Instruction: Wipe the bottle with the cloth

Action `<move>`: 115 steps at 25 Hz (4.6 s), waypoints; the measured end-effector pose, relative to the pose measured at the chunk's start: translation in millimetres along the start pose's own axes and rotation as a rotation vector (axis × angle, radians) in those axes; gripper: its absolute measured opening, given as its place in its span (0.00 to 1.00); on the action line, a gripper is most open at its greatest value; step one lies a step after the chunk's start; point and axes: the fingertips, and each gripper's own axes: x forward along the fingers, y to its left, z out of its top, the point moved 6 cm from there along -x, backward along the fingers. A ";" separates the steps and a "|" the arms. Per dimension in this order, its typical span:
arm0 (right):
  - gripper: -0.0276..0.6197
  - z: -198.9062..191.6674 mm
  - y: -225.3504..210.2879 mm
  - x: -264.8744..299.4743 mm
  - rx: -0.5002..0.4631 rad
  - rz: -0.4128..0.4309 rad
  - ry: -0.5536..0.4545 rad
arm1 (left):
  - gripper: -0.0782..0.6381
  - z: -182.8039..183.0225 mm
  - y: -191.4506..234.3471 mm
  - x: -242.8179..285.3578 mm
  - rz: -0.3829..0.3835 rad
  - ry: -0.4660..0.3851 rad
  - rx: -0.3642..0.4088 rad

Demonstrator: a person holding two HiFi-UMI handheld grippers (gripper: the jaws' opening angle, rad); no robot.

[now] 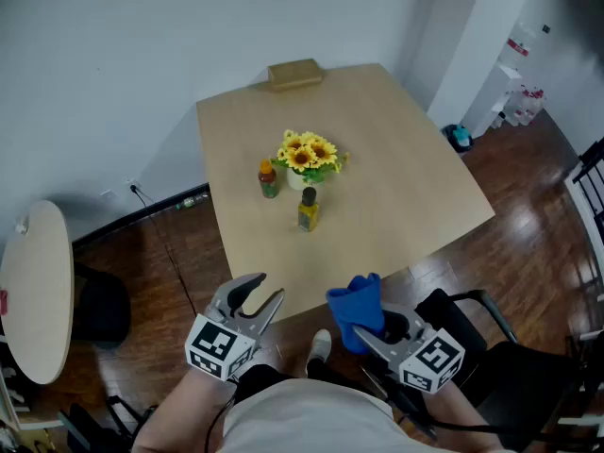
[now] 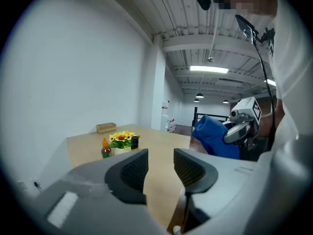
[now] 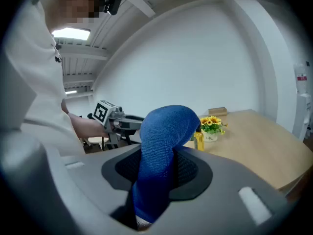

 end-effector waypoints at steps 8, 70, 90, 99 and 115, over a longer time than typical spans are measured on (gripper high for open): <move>0.28 12.7 -69.6 7.3 0.024 -0.050 0.029 | 0.38 0.8 74.7 119.1 0.042 0.075 0.003; 0.28 49.1 -151.8 131.0 0.118 -0.217 -0.048 | 0.33 161.6 89.5 128.1 -0.334 -0.014 0.042; 0.28 6.5 -118.0 141.8 -0.035 -0.051 0.083 | 0.33 165.9 79.3 125.9 -0.217 -0.030 -0.024; 0.28 52.6 -152.4 103.7 -0.050 -0.163 0.030 | 0.33 157.2 91.0 114.2 -0.188 0.004 0.019; 0.28 55.6 -134.6 159.0 -0.007 -0.113 0.113 | 0.33 146.7 86.9 88.3 -0.291 0.002 0.013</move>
